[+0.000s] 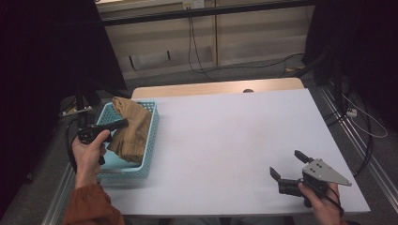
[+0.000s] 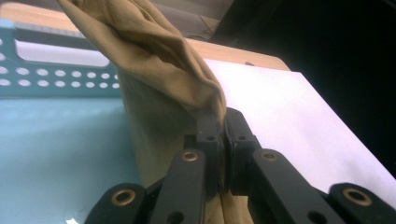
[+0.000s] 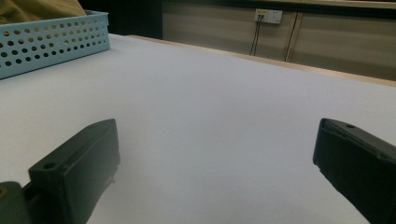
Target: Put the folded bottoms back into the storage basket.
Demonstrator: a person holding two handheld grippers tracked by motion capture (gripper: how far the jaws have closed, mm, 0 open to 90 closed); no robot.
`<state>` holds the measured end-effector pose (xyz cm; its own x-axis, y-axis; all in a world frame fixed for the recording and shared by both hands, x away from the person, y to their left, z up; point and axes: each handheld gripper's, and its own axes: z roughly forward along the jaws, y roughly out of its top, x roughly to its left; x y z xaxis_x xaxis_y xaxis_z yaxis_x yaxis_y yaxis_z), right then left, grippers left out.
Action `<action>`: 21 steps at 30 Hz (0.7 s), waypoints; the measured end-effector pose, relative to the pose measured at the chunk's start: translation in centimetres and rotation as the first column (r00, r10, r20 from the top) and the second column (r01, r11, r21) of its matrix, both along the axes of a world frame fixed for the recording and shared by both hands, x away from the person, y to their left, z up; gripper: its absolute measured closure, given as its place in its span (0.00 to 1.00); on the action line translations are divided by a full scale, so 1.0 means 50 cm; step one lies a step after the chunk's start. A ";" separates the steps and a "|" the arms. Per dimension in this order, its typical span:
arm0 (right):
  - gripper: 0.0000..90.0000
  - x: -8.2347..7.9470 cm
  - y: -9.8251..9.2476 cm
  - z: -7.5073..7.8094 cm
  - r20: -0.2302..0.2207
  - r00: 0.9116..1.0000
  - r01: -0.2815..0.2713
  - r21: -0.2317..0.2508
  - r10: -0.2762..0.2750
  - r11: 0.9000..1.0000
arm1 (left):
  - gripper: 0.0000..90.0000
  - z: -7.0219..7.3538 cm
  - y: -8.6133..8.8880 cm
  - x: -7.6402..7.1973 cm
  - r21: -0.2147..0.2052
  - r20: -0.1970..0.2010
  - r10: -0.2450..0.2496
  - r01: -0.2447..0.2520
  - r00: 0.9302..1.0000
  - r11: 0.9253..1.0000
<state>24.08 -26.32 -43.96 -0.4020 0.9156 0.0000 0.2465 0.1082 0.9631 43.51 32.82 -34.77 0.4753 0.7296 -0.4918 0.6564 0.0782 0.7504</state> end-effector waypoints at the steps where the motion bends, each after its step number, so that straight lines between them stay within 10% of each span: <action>1: 0.01 0.000 0.000 0.000 -0.001 1.000 -0.003 -0.002 0.003 1.000 | 0.97 -0.002 0.000 0.001 0.007 -0.003 0.004 -0.004 1.000 1.000; 21: 0.01 -0.001 0.001 0.000 0.001 1.000 -0.008 -0.001 0.008 1.000 | 0.96 -0.014 0.007 0.000 0.081 -0.034 0.004 -0.001 0.999 0.997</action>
